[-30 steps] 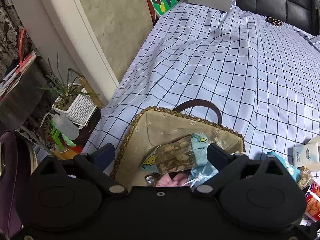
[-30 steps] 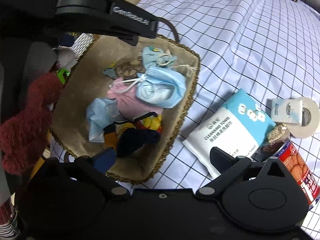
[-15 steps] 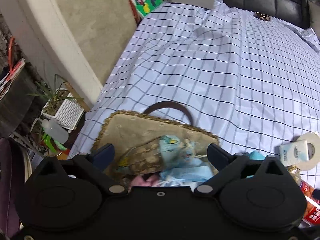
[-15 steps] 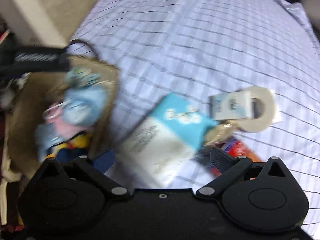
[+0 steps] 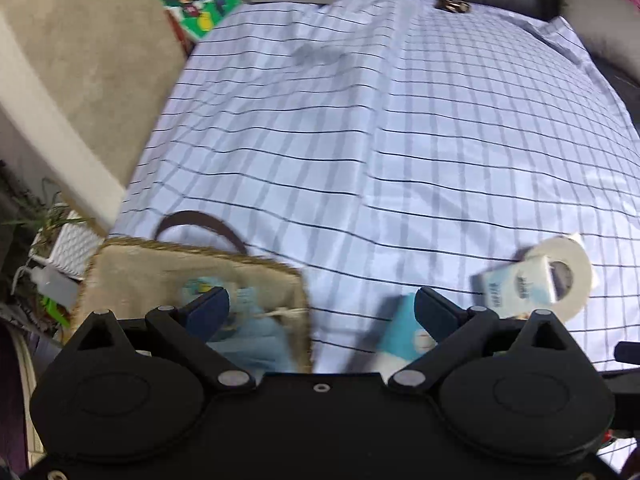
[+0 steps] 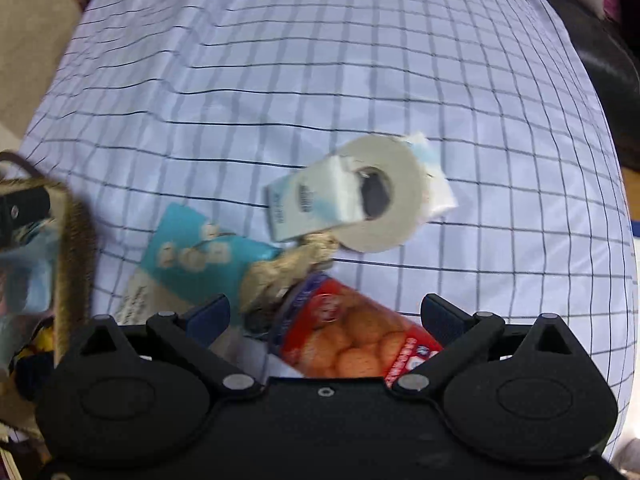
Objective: Organize soft objects
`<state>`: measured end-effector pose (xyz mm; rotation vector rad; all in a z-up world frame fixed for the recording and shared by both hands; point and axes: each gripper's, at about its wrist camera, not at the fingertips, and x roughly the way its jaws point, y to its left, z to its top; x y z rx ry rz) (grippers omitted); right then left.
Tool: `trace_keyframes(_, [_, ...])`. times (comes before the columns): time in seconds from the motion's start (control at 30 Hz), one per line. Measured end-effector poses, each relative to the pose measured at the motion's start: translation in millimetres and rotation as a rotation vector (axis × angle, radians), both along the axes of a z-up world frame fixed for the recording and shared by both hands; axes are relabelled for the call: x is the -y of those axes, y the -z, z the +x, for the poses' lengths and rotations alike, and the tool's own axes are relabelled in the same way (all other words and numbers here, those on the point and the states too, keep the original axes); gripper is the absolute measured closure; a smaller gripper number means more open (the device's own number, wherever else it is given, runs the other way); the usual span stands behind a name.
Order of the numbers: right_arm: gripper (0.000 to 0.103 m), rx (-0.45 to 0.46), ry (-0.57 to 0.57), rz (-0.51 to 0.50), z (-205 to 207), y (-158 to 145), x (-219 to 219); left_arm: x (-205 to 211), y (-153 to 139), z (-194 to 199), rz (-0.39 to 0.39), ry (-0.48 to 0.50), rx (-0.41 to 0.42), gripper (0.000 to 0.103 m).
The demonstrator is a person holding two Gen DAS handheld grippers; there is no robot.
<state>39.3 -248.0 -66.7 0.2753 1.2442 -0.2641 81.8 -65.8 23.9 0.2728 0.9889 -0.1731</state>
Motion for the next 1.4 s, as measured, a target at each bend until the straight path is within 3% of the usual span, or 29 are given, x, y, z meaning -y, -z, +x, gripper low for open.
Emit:
trace_keyframes(0.33, [0.001,-0.025,0.027,0.027,5.8,16.7,8.5,39.1,16.7,-6.1,0.003,0.083,-0.042,0.006])
trace_keyframes(0.57, [0.003,-0.066,0.020,-0.010,25.2,36.9,-5.9,35.2,26.8,5.4,-0.002,0.057,-0.072,0.006])
trace_keyframes(0.73, [0.011,-0.071,0.053,0.085,38.9,47.9,-4.6,31.3,28.3,12.2,-0.024,0.040,-0.089,0.006])
trace_keyframes(0.77, [0.016,-0.074,0.055,0.088,42.9,49.7,-5.0,31.0,28.1,12.8,-0.029,0.039,-0.091,0.006])
trace_keyframes(0.93, [0.025,-0.061,0.075,0.135,53.6,57.2,-4.0,28.1,25.5,13.3,-0.044,0.036,-0.086,0.006])
trace_keyframes(1.1, [0.049,-0.047,0.048,0.158,59.2,54.3,-3.7,23.0,23.9,16.3,-0.058,0.026,-0.091,0.006])
trace_keyframes(1.27, [0.049,-0.050,0.073,0.186,54.8,54.6,9.1,19.1,21.9,17.0,-0.064,0.018,-0.088,0.006])
trace_keyframes(1.33, [0.055,-0.054,0.079,0.190,53.5,55.0,12.3,18.2,22.0,17.6,-0.066,0.015,-0.090,0.006])
trace_keyframes(1.4, [0.070,-0.053,0.075,0.185,52.4,55.1,13.7,18.5,22.6,17.6,-0.065,0.015,-0.091,0.006])
